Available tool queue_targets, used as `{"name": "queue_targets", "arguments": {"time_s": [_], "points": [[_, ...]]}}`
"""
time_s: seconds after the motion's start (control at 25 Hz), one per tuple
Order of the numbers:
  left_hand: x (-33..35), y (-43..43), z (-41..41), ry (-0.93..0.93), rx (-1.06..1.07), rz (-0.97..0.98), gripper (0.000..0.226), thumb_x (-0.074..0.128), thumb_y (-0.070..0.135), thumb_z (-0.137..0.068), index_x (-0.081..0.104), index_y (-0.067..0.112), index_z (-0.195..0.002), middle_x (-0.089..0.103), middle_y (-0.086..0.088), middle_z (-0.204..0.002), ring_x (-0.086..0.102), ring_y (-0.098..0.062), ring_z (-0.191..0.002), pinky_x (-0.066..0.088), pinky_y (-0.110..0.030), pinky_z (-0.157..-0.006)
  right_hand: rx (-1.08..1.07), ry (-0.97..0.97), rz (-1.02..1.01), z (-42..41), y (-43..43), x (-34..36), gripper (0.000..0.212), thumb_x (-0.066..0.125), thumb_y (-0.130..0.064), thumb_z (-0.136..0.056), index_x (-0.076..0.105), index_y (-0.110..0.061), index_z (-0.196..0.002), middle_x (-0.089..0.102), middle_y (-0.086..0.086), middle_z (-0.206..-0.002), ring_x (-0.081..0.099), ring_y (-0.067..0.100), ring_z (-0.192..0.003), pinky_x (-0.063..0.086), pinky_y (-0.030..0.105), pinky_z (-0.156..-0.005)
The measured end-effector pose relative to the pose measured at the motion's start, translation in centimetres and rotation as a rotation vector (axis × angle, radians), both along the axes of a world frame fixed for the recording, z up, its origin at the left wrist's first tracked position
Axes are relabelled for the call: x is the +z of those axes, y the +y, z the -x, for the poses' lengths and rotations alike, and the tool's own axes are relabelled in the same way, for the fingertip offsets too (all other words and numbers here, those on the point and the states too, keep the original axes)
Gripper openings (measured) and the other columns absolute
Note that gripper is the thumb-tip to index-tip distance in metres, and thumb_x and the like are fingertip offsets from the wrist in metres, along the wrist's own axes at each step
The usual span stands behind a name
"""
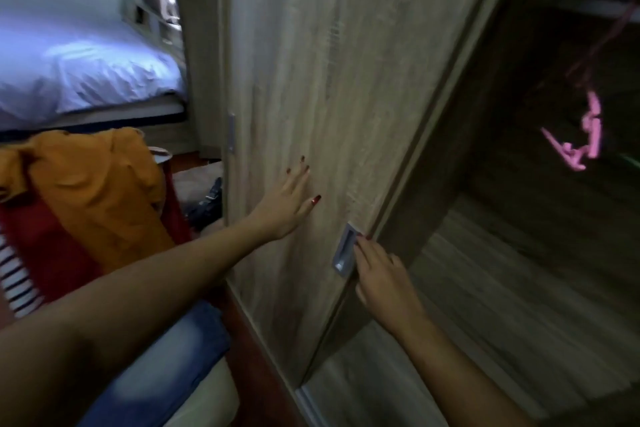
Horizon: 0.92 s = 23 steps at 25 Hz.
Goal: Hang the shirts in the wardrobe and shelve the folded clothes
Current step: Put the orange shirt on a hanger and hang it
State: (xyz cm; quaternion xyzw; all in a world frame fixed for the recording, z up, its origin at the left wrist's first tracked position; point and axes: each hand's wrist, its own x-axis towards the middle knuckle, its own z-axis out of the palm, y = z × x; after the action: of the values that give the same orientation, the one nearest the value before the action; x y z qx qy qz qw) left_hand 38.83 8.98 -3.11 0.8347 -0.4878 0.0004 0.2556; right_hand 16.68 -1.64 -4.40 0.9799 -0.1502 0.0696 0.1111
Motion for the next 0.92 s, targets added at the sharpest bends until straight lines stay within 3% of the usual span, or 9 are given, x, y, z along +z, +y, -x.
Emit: {"name": "queue_targets", "arguments": {"time_s": [0.08,0.2,0.36,0.52,0.68,0.8,0.92], "points": [[-2.7,3.8,-0.2,0.057,0.06,-0.086,0.074,0.02,0.057,-0.095,0.015,0.008,-0.15,0.004,-0.008,-0.161,0.005,-0.022,-0.148,0.01,-0.04,-0.122,0.048,-0.099,-0.155,-1.5,1.7,-1.1,0.051,0.071,-0.021,-0.068,0.061,-0.009,-0.116,0.065,0.007,-0.115,0.065,0.024,-0.102,0.055,0.035,-0.076],[-5.5,11.2,-2.0,0.211,0.247,-0.089,0.061,0.026,0.047,-0.099,0.029,0.009,-0.146,0.019,-0.01,-0.158,0.014,-0.023,-0.146,0.011,-0.036,-0.12,0.165,-0.156,-0.376,-5.8,5.4,-2.4,0.043,0.055,-0.021,-0.084,0.056,-0.008,-0.125,0.061,0.008,-0.121,0.06,0.024,-0.11,0.048,0.033,-0.092],[-6.2,21.0,-7.1,0.256,0.505,0.047,0.041,0.04,0.031,-0.099,0.05,0.008,-0.131,0.045,-0.011,-0.139,0.041,-0.027,-0.131,0.031,-0.035,-0.109,0.274,-0.17,-0.629,-13.0,10.8,-2.1,0.038,0.056,-0.017,-0.087,0.056,-0.009,-0.124,0.061,0.009,-0.121,0.059,0.024,-0.109,0.046,0.031,-0.093],[-4.9,29.9,-16.4,0.199,0.775,0.22,0.032,0.051,0.02,-0.095,0.056,0.005,-0.122,0.052,-0.016,-0.124,0.05,-0.033,-0.115,0.037,-0.034,-0.095,0.333,-0.08,-0.803,-23.6,16.1,-1.4,0.036,0.054,-0.018,-0.085,0.06,-0.01,-0.119,0.062,0.008,-0.113,0.062,0.019,-0.101,0.052,0.033,-0.089],[-3.4,34.4,-24.8,0.066,1.012,0.293,0.035,0.057,0.023,-0.091,0.055,0.005,-0.122,0.047,-0.018,-0.124,0.042,-0.037,-0.114,0.037,-0.042,-0.095,0.334,-0.024,-0.908,-32.8,20.4,-0.3,0.032,0.05,-0.02,-0.093,0.056,-0.018,-0.124,0.056,-0.005,-0.114,0.055,0.006,-0.1,0.04,0.009,-0.075],[-3.6,34.9,-29.8,0.13,0.917,0.209,0.036,0.058,0.038,-0.088,0.058,0.013,-0.114,0.047,-0.005,-0.116,0.042,-0.027,-0.111,0.043,-0.04,-0.092,0.285,-0.057,-0.954,-38.3,22.7,-0.1,0.033,0.049,-0.023,-0.094,0.054,-0.018,-0.127,0.056,-0.003,-0.119,0.053,0.005,-0.1,0.04,0.012,-0.078],[-4.1,34.7,-31.8,0.112,0.777,0.317,0.027,0.055,0.033,-0.089,0.062,0.009,-0.079,0.062,-0.005,-0.083,0.058,-0.022,-0.077,0.053,-0.048,-0.074,0.253,-0.078,-0.996,-41.8,24.2,-0.3,0.03,0.048,-0.026,-0.096,0.055,-0.017,-0.123,0.058,-0.003,-0.116,0.053,0.005,-0.097,0.039,0.01,-0.072]]}}
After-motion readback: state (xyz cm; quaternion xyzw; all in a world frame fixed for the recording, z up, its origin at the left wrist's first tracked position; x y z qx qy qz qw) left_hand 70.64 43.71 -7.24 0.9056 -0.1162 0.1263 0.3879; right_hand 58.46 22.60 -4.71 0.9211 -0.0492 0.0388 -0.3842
